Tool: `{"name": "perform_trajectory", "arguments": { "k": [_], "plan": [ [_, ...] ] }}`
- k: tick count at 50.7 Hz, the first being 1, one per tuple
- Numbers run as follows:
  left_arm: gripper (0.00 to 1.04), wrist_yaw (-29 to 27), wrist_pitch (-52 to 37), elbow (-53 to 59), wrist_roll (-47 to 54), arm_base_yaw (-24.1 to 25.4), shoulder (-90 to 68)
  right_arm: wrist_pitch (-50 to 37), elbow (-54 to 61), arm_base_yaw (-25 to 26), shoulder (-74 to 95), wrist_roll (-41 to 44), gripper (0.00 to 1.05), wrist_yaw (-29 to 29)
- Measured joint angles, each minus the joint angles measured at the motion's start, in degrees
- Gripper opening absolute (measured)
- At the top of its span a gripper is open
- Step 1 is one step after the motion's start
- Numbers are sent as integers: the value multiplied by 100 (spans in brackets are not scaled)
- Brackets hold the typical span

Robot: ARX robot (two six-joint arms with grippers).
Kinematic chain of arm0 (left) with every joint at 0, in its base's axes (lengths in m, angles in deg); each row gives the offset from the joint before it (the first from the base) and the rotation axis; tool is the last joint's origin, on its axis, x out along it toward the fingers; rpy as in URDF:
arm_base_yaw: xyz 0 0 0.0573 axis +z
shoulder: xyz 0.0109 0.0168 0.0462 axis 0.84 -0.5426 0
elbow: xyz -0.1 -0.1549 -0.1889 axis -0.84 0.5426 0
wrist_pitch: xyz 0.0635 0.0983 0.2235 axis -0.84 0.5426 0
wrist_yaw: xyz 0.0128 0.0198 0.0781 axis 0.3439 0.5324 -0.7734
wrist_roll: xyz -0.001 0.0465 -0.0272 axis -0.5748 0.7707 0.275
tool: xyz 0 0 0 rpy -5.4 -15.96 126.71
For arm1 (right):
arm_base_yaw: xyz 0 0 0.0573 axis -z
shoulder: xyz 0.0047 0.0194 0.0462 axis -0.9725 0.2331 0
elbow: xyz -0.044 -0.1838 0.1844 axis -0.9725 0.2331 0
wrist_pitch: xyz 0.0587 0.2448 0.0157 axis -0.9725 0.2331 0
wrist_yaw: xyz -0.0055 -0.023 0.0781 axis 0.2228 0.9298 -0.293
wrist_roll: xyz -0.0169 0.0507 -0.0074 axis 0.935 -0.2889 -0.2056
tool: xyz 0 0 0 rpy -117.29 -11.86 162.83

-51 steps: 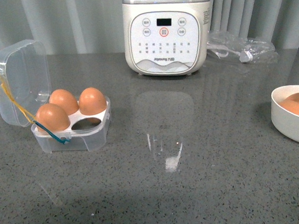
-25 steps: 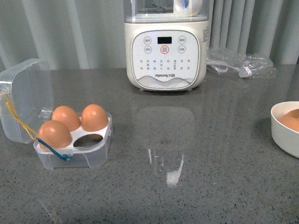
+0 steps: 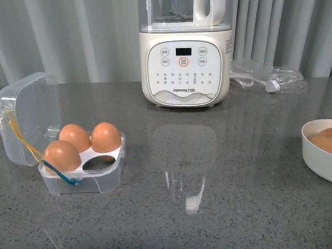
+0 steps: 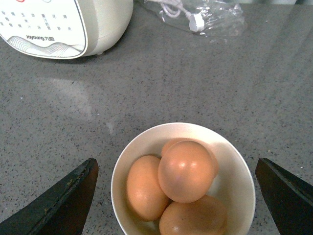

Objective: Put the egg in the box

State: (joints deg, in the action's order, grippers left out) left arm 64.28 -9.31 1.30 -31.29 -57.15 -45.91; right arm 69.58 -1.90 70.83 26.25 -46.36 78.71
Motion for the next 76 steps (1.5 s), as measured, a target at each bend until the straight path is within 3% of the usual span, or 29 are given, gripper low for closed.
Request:
{"name": "perform_trajectory", "arguments": {
  "k": [33,76],
  "plan": [
    [98,0,0,0,0,0,0,-302,-116,297,743,-37,98,-520],
    [98,0,0,0,0,0,0,-472,-584,216,1478,-330,98,-501]
  ]
}}
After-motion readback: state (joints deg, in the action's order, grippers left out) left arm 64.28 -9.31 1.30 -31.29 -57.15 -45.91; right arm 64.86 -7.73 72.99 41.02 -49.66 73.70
